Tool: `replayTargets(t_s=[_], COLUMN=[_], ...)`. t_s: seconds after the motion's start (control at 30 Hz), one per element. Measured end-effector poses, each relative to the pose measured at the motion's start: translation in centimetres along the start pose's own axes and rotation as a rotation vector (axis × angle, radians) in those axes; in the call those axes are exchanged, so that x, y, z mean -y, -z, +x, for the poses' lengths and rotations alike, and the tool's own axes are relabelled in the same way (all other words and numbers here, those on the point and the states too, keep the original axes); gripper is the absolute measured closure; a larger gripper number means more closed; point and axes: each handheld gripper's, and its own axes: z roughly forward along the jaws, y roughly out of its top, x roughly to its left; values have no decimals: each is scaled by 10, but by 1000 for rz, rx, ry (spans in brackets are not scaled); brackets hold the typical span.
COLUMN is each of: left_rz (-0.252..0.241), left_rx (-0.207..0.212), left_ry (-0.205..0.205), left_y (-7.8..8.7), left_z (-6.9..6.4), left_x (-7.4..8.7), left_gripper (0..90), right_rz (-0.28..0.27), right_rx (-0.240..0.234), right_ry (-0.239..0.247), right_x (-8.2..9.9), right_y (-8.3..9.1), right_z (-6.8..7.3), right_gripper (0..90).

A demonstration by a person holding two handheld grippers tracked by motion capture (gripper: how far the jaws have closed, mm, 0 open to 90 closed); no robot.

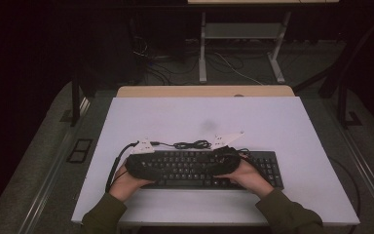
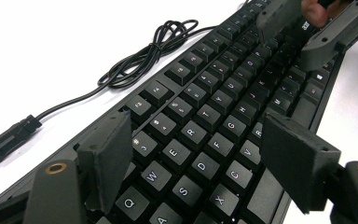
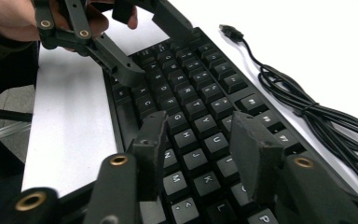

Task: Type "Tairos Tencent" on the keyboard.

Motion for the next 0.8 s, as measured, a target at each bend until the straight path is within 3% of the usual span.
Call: replayTargets(t_s=[0.23,0.37,0.63,0.8], left_rz=[-3,-12,-7,18], left_rx=[4,7,54,89], left_ry=[3,-2,-17,-34], left_y=[1,3,5,4], left_z=[0,-1,-7,-10], left_x=[0,0,-1,0], left_gripper=[276,346,675,834], right_rz=[-10,-12,-21,-20], right_rx=[28,38,51,53], right_ry=[-13,-20,-26,-24], right_x=[3,5,6,6], right_y=[7,11,15,15], right_z=[-5,-7,-10,-11], right_gripper=[444,424,416,414])
